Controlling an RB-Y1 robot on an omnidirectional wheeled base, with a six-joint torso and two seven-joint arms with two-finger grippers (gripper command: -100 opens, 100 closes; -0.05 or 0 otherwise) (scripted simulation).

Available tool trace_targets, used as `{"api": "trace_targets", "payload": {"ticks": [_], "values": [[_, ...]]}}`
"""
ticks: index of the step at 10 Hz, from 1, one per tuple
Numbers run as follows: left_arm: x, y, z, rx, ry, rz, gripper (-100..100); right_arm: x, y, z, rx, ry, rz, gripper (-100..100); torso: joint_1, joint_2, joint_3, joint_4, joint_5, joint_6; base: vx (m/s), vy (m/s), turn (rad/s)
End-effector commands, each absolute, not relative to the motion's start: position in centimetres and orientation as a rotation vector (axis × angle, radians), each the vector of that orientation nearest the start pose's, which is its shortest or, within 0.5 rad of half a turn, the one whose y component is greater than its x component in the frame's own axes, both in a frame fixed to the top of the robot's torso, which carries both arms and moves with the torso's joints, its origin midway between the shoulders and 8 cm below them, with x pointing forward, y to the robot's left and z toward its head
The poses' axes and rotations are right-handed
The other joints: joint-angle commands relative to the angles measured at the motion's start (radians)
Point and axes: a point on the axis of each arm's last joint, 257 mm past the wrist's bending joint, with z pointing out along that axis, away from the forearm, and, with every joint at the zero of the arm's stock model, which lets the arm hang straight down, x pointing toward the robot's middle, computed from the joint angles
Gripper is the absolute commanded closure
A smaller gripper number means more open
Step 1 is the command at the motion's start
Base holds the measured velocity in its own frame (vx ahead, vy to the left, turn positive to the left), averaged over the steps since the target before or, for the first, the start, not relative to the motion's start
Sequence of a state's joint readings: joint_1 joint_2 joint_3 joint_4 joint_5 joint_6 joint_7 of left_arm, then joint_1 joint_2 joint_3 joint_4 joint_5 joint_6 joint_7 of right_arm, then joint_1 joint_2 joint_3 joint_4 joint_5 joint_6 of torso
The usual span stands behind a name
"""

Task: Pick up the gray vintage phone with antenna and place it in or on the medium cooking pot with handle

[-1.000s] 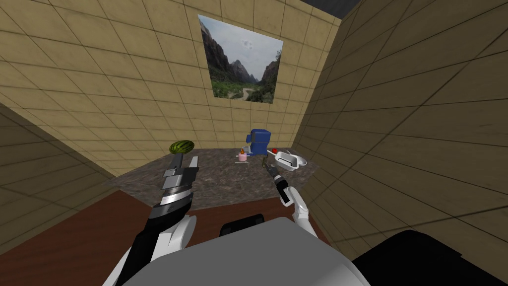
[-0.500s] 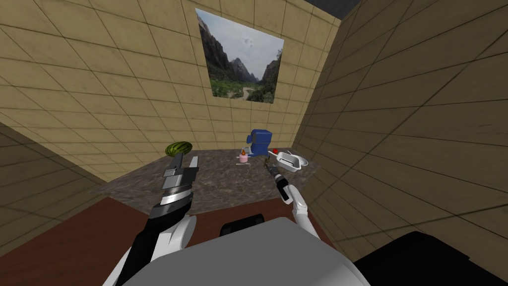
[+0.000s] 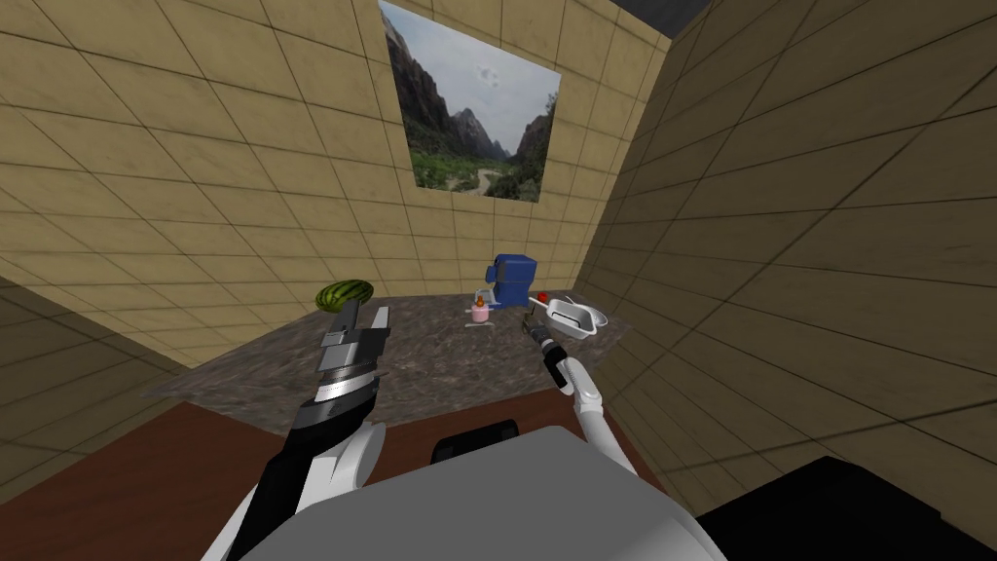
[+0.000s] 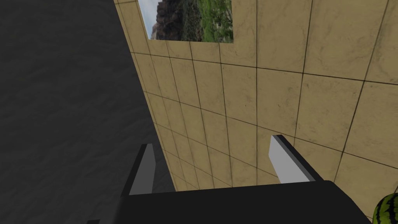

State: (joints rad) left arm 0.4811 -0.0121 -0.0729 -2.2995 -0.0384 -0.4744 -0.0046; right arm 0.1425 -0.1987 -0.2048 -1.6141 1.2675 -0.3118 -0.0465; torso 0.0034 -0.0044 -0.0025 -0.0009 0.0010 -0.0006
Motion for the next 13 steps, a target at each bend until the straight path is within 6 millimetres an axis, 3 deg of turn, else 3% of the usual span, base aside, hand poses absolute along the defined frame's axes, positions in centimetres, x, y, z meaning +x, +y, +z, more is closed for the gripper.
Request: {"api": "trace_targets", "payload": {"ticks": [1, 4, 5, 6, 7, 11, 12, 13], "values": [[34.89, 24.97, 3.43, -0.64, 0.619, -1.356, 0, 49.6, -33.76, -24.05, 0.028, 1.603, 0.121, -100, 0.0, 0.0, 0.0, 0.0, 0.0, 0.0, 0.051, 0.042, -0.038], [34.89, 24.97, 3.43, -0.64, 0.619, -1.356, 0, 49.81, -34.31, -24.15, 0.007, 1.61, 0.089, -100, -0.001, 0.001, 0.001, 0.0, 0.0, 0.0, 0.031, 0.032, -0.025], [34.89, 24.97, 3.43, -0.64, 0.619, -1.356, 0, 49.82, -34.37, -24.17, 0.004, 1.611, 0.086, 0, -0.002, 0.002, 0.001, 0.0, 0.0, 0.0, 0.0, 0.0, 0.0], [34.9, 24.97, 3.43, -0.64, 0.619, -1.356, 0, 49.82, -34.36, -24.16, 0.005, 1.611, 0.086, -100, -0.003, 0.003, 0.002, 0.001, -0.001, 0.0, 0.0, 0.0, 0.0], [34.9, 24.97, 3.43, -0.64, 0.619, -1.356, 0, 49.82, -34.36, -24.16, 0.005, 1.611, 0.086, 100, -0.003, 0.004, 0.002, 0.001, -0.001, 0.0, 0.0, 0.0, 0.0], [34.9, 24.97, 3.43, -0.64, 0.619, -1.356, 0, 49.82, -34.38, -24.17, 0.004, 1.611, 0.085, 100, -0.004, 0.004, 0.002, 0.001, -0.001, 0.0, 0.0, 0.0, 0.0], [34.9, 24.97, 3.43, -0.64, 0.619, -1.356, 0, 49.82, -34.38, -24.17, 0.004, 1.611, 0.085, 0, -0.004, 0.004, 0.002, 0.001, -0.001, 0.0, 0.0, 0.0, 0.0], [34.9, 24.97, 3.43, -0.64, 0.619, -1.356, 0, 49.82, -34.38, -24.17, 0.004, 1.611, 0.085, 100, -0.003, 0.004, 0.002, 0.001, -0.001, 0.0, 0.0, 0.0, 0.0]]}}
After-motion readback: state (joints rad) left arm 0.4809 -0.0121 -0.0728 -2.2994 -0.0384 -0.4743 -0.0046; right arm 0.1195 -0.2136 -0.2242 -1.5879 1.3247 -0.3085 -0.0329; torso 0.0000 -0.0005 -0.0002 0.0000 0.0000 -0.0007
